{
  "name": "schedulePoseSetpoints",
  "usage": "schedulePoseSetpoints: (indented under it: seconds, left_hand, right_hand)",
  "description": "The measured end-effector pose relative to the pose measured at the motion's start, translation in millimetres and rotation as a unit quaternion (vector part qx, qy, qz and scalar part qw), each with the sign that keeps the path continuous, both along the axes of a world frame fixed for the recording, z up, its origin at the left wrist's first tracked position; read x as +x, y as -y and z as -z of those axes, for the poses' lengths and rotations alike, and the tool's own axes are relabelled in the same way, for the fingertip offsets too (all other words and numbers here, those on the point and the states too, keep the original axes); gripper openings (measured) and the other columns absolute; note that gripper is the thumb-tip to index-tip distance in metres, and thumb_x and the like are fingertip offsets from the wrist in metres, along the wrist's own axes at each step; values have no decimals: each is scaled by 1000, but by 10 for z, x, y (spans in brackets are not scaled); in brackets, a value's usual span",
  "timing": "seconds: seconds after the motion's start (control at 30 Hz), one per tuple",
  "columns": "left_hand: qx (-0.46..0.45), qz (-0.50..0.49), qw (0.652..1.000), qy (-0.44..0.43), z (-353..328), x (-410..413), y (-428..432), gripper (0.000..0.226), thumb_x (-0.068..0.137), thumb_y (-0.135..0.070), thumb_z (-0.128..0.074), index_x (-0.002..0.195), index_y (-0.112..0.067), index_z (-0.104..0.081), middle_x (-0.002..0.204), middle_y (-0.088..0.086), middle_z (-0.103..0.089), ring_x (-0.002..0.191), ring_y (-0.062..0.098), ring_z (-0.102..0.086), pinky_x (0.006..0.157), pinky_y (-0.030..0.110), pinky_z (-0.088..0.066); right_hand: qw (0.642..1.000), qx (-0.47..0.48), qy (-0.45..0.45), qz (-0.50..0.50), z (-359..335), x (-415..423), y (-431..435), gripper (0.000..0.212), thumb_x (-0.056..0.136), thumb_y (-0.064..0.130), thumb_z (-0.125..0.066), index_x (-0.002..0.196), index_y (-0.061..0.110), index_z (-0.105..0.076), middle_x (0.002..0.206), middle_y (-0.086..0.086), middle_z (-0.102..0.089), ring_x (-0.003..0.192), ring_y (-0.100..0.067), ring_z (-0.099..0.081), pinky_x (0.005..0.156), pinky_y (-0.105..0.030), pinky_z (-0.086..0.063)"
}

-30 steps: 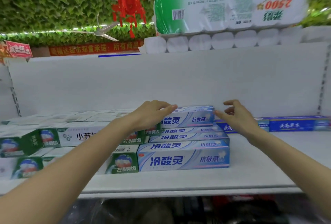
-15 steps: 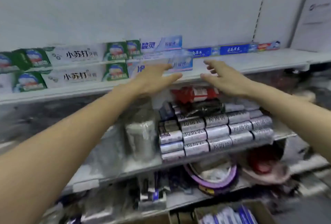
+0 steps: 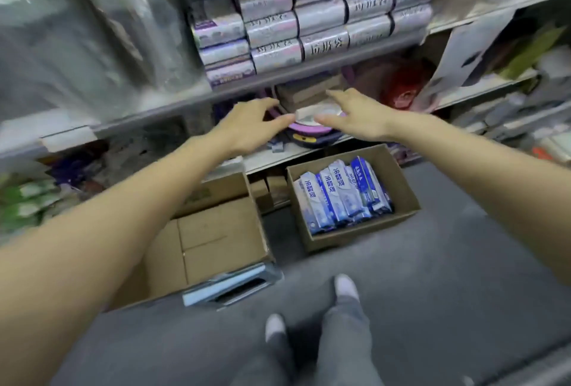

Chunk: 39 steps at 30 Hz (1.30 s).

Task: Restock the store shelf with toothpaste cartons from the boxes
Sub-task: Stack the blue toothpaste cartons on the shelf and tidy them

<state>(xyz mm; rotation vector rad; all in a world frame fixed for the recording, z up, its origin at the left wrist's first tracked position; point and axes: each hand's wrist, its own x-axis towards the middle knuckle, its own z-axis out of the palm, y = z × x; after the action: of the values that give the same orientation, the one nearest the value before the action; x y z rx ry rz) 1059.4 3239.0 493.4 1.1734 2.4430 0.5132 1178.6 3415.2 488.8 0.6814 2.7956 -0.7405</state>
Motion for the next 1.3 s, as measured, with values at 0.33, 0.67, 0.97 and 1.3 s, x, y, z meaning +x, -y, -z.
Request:
schedulePoseSetpoints:
  seconds: [0.33,0.67,0.97,1.3]
  left_hand:
    - [25,-228,950,210,1211,506,-803,57,95,-49,-50,139,-12,-49,139,5,-54,128,20,-49,102,24,-36]
    - [-5,-390,856,340,2966,1254,-1261,43,96,-39,-52,132,-15,-55,118,-3,-58,108,12,-52,90,22,-38]
    - [33,-491,796,353,4202,1173,-1408,47,92,-42,-58,131,-16,-55,127,2,-62,114,18,-58,104,35,-43]
    - [54,-534,746,393,4768,1193,-1461,56,92,-45,-57,138,-15,-49,138,1,-54,125,20,-52,110,38,-37]
  right_hand:
    - [987,-125,89,50,1094,466,-961,70,95,47,-48,148,7,-28,150,-19,-31,137,-30,-34,107,-28,-28]
    - [867,-378,107,306,3113,766,-1563,67,93,42,-55,146,7,-34,148,-6,-40,131,-21,-44,107,-38,-39]
    - [896,-320,90,293,4412,686,-1457,41,91,37,-59,123,11,-56,127,-10,-50,118,-20,-49,94,-26,-37]
    - [933,-188,66,300,5069,656,-1306,38,83,42,-68,79,12,-44,93,-16,-57,76,-27,-53,64,-29,-36]
